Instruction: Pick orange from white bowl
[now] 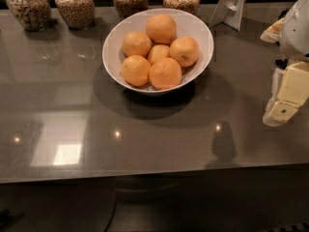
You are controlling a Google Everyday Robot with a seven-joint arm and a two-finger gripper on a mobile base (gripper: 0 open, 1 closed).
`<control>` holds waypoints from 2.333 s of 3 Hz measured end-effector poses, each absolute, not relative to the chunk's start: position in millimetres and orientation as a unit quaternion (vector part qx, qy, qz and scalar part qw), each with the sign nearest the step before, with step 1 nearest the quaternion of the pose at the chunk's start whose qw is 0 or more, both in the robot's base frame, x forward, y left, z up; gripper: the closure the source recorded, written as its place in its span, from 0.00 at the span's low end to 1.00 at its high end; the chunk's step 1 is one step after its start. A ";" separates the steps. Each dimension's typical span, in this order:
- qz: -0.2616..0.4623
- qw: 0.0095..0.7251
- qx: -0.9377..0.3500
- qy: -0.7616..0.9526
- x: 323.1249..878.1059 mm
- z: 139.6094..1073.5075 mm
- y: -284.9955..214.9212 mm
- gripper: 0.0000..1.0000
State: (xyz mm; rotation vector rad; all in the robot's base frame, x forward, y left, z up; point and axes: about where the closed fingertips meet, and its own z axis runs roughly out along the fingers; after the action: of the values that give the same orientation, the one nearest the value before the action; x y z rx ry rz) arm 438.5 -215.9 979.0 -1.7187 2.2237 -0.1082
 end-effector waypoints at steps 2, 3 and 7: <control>-0.038 0.201 -0.618 0.759 450.3 987.1 -205.5 0.00; -0.034 0.262 -0.643 0.719 482.3 1004.5 -184.1 0.00; -0.028 0.320 -0.706 0.630 600.4 1016.0 -95.5 0.19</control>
Offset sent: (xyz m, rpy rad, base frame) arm 0.0291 0.0251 0.0163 0.0965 -0.1451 0.1300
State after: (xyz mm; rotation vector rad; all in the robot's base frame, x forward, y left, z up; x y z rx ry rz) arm 600.4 -95.5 1016.0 -1.8564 1.6568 -0.0731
